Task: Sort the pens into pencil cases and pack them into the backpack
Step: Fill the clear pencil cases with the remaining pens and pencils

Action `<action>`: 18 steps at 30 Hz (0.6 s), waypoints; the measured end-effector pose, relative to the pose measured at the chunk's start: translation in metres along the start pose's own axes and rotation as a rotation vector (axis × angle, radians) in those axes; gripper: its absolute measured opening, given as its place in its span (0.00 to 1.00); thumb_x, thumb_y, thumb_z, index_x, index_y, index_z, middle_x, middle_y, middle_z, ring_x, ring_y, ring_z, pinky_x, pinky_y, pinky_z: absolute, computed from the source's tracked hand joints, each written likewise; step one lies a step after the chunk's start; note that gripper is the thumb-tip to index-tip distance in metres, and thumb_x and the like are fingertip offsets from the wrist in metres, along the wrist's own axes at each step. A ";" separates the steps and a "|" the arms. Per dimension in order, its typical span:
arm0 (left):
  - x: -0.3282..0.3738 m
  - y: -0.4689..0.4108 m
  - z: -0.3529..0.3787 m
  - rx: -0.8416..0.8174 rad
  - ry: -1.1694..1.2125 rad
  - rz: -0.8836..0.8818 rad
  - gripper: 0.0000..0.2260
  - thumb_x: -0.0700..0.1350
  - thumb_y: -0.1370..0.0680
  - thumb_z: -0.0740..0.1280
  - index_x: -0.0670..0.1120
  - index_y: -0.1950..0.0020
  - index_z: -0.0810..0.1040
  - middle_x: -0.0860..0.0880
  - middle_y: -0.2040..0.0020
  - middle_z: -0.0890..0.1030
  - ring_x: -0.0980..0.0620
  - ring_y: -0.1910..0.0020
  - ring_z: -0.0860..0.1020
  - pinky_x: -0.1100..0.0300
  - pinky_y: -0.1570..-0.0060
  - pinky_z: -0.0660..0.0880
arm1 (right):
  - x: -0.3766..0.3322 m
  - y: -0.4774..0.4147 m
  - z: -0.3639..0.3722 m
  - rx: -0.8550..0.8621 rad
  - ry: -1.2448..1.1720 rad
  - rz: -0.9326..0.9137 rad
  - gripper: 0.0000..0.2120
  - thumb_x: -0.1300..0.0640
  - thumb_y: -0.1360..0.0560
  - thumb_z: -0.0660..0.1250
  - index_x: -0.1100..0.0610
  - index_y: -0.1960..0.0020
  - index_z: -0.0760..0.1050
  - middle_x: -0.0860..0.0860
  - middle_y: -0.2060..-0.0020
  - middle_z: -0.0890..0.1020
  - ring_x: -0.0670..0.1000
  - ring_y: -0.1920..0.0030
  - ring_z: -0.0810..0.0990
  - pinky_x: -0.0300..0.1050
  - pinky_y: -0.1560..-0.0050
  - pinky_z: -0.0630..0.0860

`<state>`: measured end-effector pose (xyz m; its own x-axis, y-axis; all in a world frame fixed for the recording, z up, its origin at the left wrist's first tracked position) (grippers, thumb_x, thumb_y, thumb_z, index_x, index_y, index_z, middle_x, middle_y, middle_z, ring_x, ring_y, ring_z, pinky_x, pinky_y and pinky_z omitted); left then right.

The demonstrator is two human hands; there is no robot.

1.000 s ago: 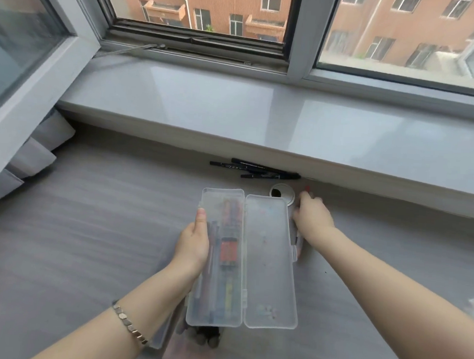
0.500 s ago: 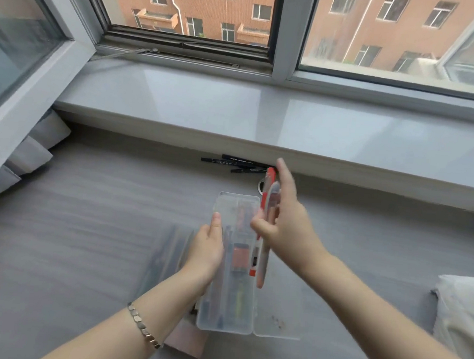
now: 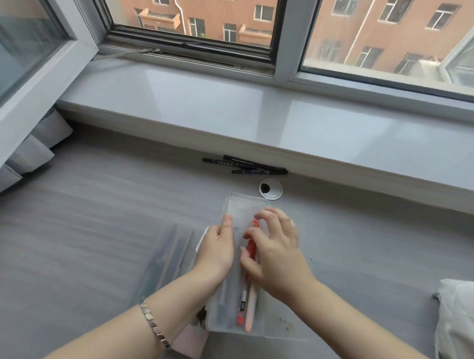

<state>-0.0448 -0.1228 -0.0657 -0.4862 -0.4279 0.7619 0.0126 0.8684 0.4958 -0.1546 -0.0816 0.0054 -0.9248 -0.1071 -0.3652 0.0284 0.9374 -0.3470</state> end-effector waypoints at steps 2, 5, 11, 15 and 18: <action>0.002 -0.011 -0.007 0.011 -0.010 0.002 0.24 0.56 0.19 0.49 0.40 0.38 0.72 0.42 0.37 0.75 0.45 0.36 0.71 0.60 0.46 0.62 | 0.014 -0.023 -0.006 0.036 -0.155 0.041 0.11 0.53 0.30 0.60 0.58 0.59 0.79 0.56 0.55 0.80 0.54 0.47 0.72 0.49 0.45 0.67; 0.002 -0.031 -0.017 0.016 -0.043 0.015 0.21 0.56 0.20 0.49 0.42 0.49 0.73 0.47 0.52 0.76 0.45 0.45 0.73 0.60 0.51 0.62 | 0.051 -0.076 0.001 0.009 -0.303 0.193 0.10 0.63 0.28 0.60 0.62 0.52 0.80 0.57 0.54 0.81 0.56 0.51 0.79 0.46 0.46 0.72; -0.011 -0.055 -0.030 0.009 -0.028 -0.030 0.20 0.57 0.20 0.49 0.45 0.55 0.72 0.51 0.56 0.74 0.51 0.52 0.71 0.61 0.50 0.62 | 0.088 -0.147 0.102 -0.569 0.048 0.233 0.17 0.64 0.24 0.57 0.59 0.36 0.70 0.57 0.40 0.76 0.60 0.40 0.74 0.50 0.42 0.72; -0.012 -0.059 -0.033 -0.011 0.009 -0.028 0.20 0.56 0.20 0.48 0.46 0.46 0.74 0.51 0.48 0.74 0.53 0.48 0.70 0.62 0.47 0.62 | 0.071 -0.157 0.130 -0.624 0.396 0.009 0.16 0.64 0.23 0.55 0.63 0.36 0.66 0.60 0.38 0.72 0.61 0.39 0.72 0.52 0.42 0.70; -0.014 -0.061 -0.033 -0.038 0.044 -0.035 0.19 0.57 0.20 0.49 0.47 0.47 0.73 0.51 0.47 0.75 0.53 0.47 0.71 0.61 0.46 0.63 | 0.065 -0.157 0.138 -0.540 0.507 -0.081 0.15 0.65 0.24 0.57 0.66 0.39 0.69 0.64 0.40 0.72 0.62 0.41 0.72 0.51 0.42 0.70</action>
<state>-0.0100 -0.1777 -0.0928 -0.4483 -0.4689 0.7610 0.0299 0.8430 0.5371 -0.1671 -0.2815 -0.0831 -0.9814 -0.1390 0.1321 -0.1167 0.9795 0.1643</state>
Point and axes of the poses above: each hand's wrist, its own y-axis away from the middle knuckle, its own z-axis out of the palm, x = y × z, the point moved 10 cm from there along -y, towards the middle knuckle
